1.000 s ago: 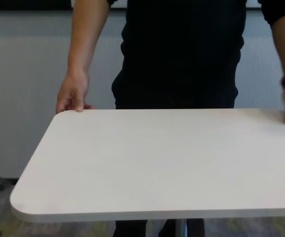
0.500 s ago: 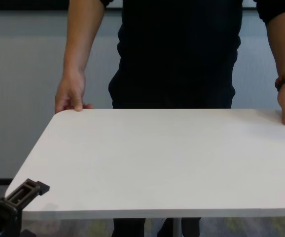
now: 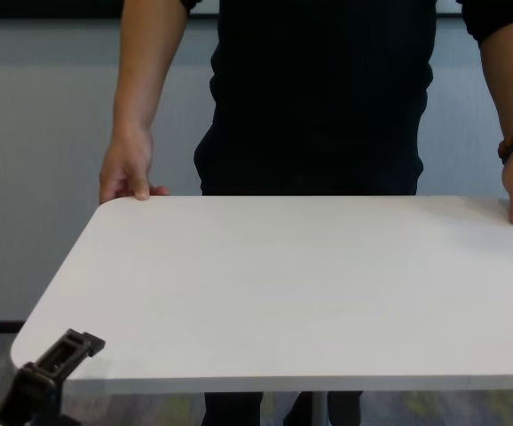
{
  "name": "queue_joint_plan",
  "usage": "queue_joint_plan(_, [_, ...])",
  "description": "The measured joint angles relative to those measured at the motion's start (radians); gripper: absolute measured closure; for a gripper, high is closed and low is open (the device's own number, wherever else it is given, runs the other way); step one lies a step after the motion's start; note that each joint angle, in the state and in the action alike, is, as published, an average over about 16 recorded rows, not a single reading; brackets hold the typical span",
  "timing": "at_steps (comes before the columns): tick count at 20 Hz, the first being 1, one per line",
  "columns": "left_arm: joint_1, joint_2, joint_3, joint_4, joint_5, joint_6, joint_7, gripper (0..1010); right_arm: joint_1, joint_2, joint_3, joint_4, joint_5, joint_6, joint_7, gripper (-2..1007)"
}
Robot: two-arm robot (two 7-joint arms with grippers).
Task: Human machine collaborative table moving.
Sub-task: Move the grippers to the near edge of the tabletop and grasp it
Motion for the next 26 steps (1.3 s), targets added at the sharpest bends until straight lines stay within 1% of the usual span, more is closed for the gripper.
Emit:
queue_joint_plan(7, [-0.033, -0.072, -0.014, 0.091, 0.004, -0.015, 0.029, 10, 0.000, 0.000, 0.000, 0.000, 0.000, 0.000, 0.000, 0])
queue_joint_plan(12, [-0.051, -0.110, -0.032, 0.139, 0.002, -0.024, 0.047, 10, 0.000, 0.000, 0.000, 0.000, 0.000, 0.000, 0.000, 0])
queue_joint_plan(18, [-0.061, -0.141, -0.053, 0.174, 0.002, -0.026, 0.065, 10, 0.000, 0.000, 0.000, 0.000, 0.000, 0.000, 0.000, 0])
queue_joint_plan(26, [-0.064, -0.164, -0.071, 0.194, 0.009, -0.031, 0.076, 10, 0.000, 0.000, 0.000, 0.000, 0.000, 0.000, 0.000, 0])
